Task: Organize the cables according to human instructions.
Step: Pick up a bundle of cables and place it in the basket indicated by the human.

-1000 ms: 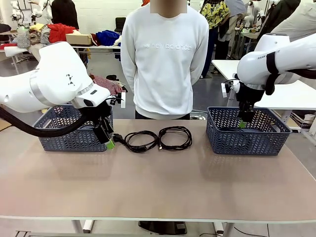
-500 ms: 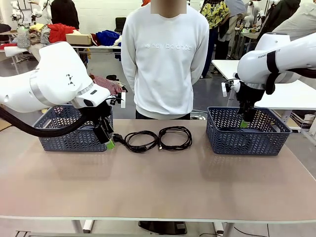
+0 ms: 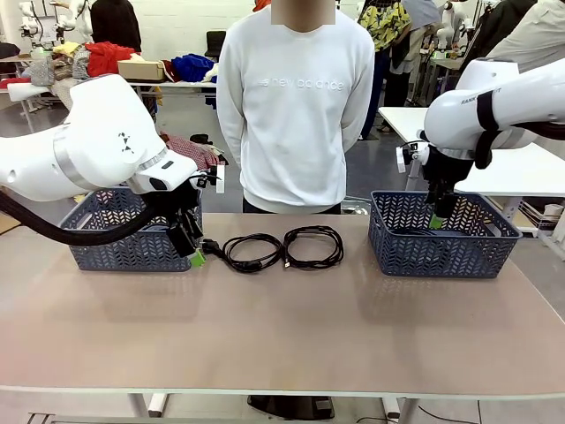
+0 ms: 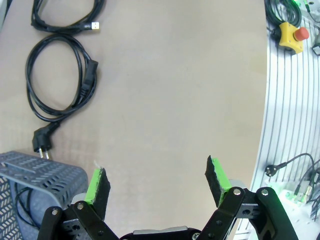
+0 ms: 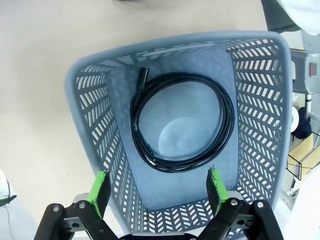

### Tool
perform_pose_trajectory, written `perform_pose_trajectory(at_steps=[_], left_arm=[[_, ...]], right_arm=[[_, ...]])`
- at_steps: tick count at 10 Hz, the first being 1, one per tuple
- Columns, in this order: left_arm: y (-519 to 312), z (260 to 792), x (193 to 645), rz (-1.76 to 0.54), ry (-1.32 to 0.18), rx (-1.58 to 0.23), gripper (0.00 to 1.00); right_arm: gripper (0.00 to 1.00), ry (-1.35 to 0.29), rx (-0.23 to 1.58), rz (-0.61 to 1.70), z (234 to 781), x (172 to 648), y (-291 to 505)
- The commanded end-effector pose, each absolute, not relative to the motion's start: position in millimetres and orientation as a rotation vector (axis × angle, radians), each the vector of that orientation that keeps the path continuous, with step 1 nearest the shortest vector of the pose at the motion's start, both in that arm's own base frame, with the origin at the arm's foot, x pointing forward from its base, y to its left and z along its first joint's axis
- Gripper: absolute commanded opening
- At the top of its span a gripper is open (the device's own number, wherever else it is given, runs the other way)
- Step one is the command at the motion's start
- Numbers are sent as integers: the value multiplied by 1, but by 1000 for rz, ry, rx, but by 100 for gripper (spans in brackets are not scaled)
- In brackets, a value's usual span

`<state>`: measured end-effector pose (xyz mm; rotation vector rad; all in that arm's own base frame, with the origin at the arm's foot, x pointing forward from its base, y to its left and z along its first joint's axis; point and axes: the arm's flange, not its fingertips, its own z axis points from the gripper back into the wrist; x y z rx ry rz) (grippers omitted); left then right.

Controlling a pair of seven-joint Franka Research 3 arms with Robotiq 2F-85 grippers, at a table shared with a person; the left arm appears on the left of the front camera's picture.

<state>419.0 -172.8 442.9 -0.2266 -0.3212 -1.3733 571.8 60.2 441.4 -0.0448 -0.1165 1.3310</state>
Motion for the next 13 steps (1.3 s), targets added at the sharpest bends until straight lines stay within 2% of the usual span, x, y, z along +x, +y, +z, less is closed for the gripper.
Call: perform_pose_trajectory(at_steps=[1,3,7,13], left_arm=[[-172,443,418,-1364,-321,-228,100],[-172,443,418,-1364,-321,-228,100],[-172,443,418,-1364,-321,-228,100],[-172,443,418,-1364,-321,-228,100]], right_arm=[[100,-113,-44,1341,441,571,60],[100,-171,2,1313,448,565,64],[100,-312,160,1219,463,520,81],[100,-504,278,1318,455,438,119]])
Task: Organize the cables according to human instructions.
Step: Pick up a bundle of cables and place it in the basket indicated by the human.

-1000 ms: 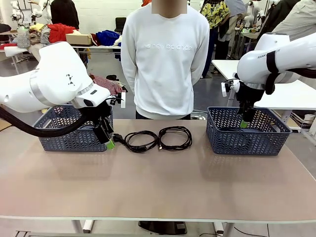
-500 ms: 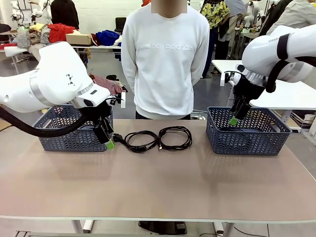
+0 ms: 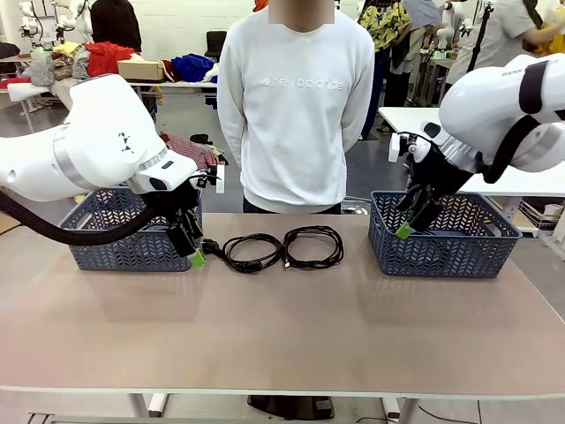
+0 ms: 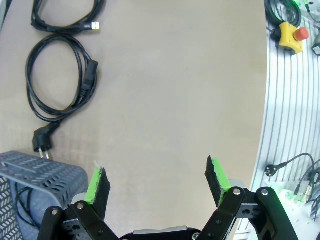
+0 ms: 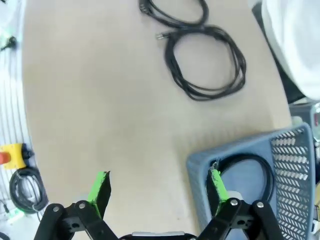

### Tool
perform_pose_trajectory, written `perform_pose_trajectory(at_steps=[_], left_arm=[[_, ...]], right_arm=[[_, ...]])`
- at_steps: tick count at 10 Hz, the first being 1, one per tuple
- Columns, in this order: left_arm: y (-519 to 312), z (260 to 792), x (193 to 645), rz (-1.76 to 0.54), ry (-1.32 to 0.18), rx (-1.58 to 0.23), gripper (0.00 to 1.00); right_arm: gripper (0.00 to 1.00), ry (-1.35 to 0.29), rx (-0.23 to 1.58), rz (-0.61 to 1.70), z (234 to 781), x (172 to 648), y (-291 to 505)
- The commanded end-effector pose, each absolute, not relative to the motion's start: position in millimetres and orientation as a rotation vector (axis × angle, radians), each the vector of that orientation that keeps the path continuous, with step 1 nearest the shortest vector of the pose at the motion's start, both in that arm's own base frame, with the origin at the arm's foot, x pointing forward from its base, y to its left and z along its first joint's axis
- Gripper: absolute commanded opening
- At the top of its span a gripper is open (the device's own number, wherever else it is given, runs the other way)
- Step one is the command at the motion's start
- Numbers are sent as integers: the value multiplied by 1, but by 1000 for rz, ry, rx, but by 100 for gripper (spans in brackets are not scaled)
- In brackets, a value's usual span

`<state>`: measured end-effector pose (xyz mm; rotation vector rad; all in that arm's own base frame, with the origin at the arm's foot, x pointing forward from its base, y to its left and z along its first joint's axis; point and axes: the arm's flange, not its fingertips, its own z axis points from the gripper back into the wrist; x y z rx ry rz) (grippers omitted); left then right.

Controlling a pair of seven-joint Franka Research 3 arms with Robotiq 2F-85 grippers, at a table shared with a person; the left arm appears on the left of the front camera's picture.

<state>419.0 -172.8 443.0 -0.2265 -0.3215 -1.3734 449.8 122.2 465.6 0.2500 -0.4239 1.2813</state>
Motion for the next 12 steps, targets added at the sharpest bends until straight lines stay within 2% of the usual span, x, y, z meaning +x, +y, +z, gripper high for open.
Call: perform_pose_trajectory(at_steps=[1,5,12], left_arm=[[-172,443,418,-1364,-321,-228,100],[-172,443,418,-1364,-321,-228,100],[-172,443,418,-1364,-321,-228,100]], right_arm=[[100,-513,296,1327,448,427,126],[100,-579,307,1350,434,397,147],[100,-509,292,1334,439,395,157]])
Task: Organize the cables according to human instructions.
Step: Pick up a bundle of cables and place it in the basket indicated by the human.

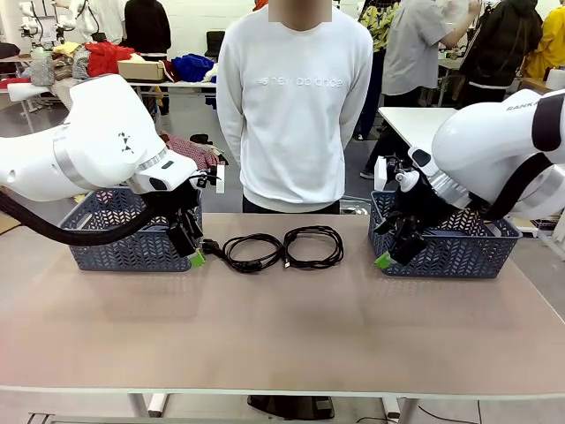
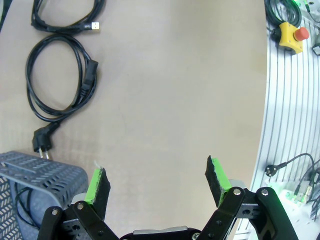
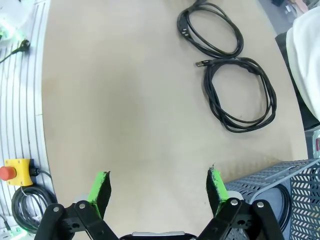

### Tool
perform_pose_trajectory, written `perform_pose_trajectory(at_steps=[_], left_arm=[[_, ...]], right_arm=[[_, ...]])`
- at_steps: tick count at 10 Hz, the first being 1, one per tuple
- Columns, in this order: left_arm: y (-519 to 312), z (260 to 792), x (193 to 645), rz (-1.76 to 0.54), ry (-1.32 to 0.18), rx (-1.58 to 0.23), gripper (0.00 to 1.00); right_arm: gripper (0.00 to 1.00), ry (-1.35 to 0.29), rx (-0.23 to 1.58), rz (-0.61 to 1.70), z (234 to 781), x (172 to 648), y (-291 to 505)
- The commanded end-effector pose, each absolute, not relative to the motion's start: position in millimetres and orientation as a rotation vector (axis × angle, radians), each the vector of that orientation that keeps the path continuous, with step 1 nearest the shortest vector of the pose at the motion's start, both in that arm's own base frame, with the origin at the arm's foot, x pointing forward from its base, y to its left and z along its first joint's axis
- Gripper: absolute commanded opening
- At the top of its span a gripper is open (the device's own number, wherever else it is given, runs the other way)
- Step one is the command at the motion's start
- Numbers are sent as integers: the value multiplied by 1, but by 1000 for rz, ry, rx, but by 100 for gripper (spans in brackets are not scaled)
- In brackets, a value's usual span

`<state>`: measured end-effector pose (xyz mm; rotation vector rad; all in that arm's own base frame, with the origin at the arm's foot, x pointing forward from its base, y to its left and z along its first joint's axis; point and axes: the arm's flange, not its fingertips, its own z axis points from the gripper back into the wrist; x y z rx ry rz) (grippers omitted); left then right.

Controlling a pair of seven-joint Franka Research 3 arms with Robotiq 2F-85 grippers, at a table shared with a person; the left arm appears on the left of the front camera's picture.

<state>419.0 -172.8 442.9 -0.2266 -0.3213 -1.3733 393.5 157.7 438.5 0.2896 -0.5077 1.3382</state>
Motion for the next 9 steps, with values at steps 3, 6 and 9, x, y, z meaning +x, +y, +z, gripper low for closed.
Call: perform_pose_trajectory(at_steps=[3,6,9], left_arm=[[-172,443,418,-1364,-321,-228,100],[-172,443,418,-1364,-321,-228,100],[-172,443,418,-1364,-321,-228,100]], right_arm=[[100,-509,292,1334,439,395,157],[100,-509,292,1334,439,395,157],[100,-509,292,1334,439,395,157]])
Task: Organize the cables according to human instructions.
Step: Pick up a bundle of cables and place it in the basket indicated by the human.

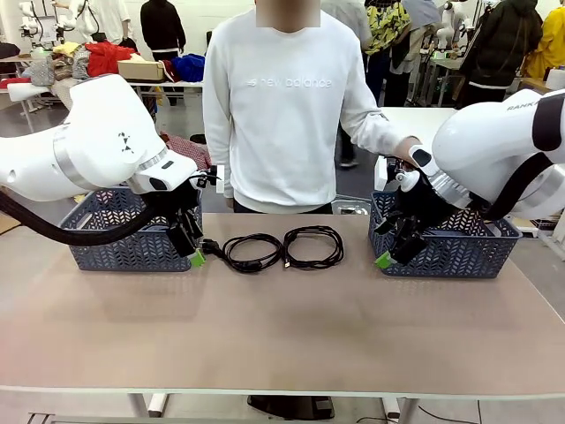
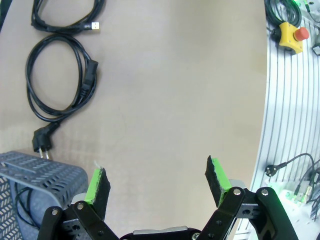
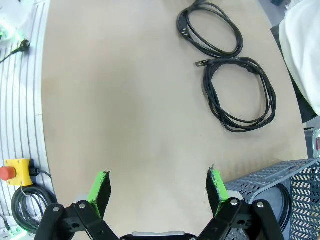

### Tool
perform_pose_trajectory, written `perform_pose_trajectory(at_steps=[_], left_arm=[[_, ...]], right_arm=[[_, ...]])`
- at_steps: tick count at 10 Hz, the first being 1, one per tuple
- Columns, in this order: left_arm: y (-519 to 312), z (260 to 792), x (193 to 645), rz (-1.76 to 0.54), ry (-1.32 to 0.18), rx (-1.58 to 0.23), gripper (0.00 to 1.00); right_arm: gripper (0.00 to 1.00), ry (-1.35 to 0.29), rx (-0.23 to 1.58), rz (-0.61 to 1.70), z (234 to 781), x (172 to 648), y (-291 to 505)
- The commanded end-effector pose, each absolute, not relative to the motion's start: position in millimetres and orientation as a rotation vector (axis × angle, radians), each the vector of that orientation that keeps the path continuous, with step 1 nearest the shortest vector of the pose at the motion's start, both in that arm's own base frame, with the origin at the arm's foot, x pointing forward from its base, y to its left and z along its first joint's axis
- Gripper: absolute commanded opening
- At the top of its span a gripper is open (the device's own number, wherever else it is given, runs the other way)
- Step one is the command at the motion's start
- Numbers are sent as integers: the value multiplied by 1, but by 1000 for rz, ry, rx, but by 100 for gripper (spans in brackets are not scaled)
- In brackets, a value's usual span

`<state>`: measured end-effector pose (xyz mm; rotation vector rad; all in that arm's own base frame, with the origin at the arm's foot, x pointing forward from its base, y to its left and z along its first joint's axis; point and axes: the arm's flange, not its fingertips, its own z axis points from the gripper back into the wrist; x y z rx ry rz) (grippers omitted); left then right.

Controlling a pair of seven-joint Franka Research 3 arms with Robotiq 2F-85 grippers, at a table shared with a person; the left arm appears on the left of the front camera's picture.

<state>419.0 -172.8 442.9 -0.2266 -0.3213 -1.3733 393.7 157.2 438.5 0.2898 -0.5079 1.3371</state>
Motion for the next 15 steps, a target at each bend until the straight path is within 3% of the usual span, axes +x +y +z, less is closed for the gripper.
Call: perform_pose_trajectory(at_steps=[1,10,15], left_arm=[[-172,443,418,-1364,-321,-228,100],[-172,443,418,-1364,-321,-228,100],[-172,443,418,-1364,-321,-228,100]], right_arm=[[100,-509,292,1334,439,395,157],[100,-508,290,1337,439,394,157],[100,-355,230,1181,453,428,202]])
